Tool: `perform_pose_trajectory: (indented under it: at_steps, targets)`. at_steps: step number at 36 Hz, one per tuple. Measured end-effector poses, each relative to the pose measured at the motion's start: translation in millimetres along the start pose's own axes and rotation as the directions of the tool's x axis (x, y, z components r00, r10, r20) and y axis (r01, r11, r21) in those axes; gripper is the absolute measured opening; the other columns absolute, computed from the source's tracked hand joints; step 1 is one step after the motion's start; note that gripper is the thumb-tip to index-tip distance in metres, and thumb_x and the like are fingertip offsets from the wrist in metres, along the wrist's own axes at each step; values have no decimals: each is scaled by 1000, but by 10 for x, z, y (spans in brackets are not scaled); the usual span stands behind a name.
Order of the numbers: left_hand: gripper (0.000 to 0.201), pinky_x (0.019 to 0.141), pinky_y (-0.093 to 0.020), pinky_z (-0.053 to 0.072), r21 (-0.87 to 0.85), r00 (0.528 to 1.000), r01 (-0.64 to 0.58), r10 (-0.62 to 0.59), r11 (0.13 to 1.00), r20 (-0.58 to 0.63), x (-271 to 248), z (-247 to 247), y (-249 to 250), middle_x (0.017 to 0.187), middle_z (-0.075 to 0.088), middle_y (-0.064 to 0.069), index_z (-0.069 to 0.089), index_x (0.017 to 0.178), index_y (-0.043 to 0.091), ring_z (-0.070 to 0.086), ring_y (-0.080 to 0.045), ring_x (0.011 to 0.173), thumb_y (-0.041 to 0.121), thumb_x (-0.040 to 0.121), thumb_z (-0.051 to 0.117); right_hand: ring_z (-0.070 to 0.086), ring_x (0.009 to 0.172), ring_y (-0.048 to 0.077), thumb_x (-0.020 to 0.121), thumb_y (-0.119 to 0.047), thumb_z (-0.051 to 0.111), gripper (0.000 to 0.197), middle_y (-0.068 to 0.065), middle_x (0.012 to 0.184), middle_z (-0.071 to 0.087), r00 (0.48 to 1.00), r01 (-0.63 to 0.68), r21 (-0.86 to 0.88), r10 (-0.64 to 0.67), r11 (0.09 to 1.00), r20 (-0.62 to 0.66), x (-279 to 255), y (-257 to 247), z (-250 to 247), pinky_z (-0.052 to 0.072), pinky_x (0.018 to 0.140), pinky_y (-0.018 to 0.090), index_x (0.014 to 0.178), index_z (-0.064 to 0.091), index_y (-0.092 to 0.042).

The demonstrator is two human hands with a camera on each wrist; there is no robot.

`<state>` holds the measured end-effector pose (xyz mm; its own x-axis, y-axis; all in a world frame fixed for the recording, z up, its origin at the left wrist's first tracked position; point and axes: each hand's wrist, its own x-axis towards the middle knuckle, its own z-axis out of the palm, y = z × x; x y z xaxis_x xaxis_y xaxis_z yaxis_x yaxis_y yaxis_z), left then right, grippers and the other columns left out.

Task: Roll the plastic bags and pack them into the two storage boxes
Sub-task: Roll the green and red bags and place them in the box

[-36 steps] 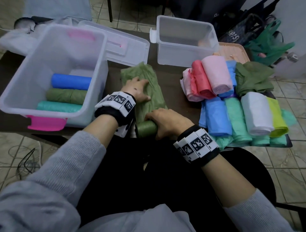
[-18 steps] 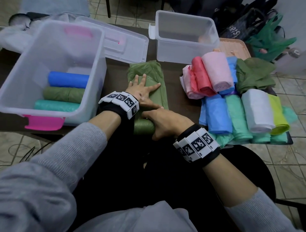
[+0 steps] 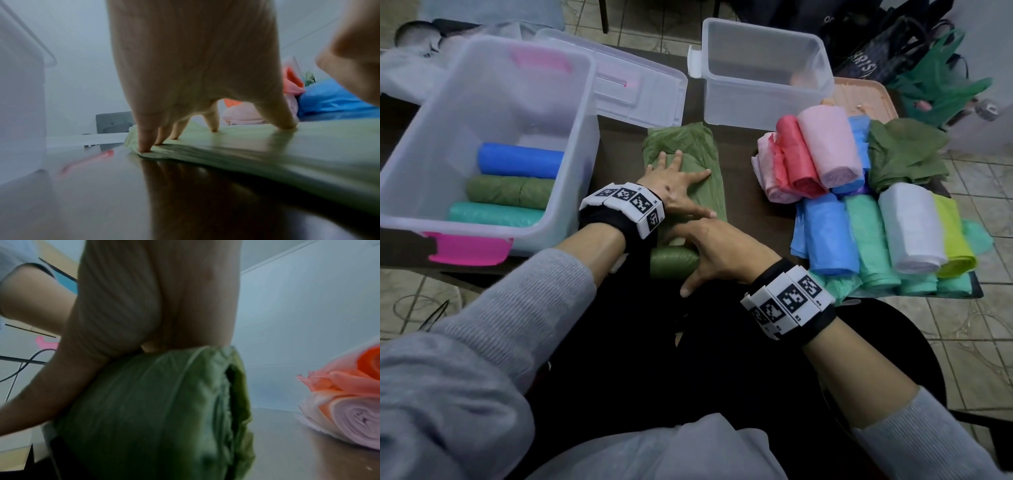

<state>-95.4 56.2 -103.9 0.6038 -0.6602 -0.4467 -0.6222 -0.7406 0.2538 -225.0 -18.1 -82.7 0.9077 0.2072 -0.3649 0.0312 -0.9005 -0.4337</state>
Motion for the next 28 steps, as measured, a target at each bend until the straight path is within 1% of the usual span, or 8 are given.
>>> perform_pose_trajectory:
  at_steps: [3,6,10,14,18,22,26,28]
  targets:
    - [91,115,-52,6,-55,1000,-3,3,999,-13,-3,-48,-18,158,-6,-15,11,148,44,-5,-41,143,68,74,59,56,93,24,47,-41,90,80,4,98,59,998,-50,45,52,998,-39,1,22,4,45,75,35,109,47,-16]
    - [89,116,-50,10,-111,1000,3,-5,994,-22,-11,-123,-42,158,0,-13,14,150,35,0,-37,144,56,79,64,55,83,18,50,-43,89,63,-2,90,60,996,-87,81,89,993,-18,0,56,-44,43,69,33,96,55,-18]
    - [74,116,-50,12,-84,998,7,-13,996,-68,-70,-211,-40,159,3,-10,30,147,25,5,-35,145,41,84,66,56,79,16,56,-46,85,55,0,87,62,998,-67,95,68,993,0,37,83,-115,43,68,30,95,66,-13]
    - [46,108,-42,34,-108,977,-39,15,993,-215,-246,-299,57,144,41,-12,54,131,16,40,-29,131,19,87,66,55,77,18,63,-53,79,44,-4,76,56,996,-79,58,77,995,37,111,140,-147,40,66,30,87,66,-18]
    - [24,87,-38,51,-182,986,8,-38,983,-161,-504,-408,167,109,66,-9,70,100,14,62,-25,100,-2,86,60,59,97,15,66,-46,80,62,-1,102,65,997,-81,129,80,988,10,119,198,-186,43,79,26,118,61,-19]
    - [27,88,-36,53,-255,994,37,-61,966,-88,-729,-408,139,91,71,-4,71,93,13,67,-17,87,-6,84,55,53,89,14,66,-41,82,51,-4,96,57,995,-98,181,103,979,-17,125,237,-203,36,67,21,103,56,-18]
    - [39,92,-32,52,-331,998,43,-58,943,-36,-848,-300,52,95,72,-1,71,101,16,66,-12,90,-11,79,54,51,85,12,70,-41,79,48,-6,90,57,992,-103,172,113,980,-54,128,264,-178,35,62,7,108,63,-15]
    - [42,94,-28,49,-329,999,34,-44,944,-25,-885,-271,23,105,71,-1,69,111,18,65,-12,97,-7,78,62,53,96,19,74,-44,73,53,3,100,59,993,-89,127,97,988,-60,148,274,-159,42,77,20,116,65,-14]
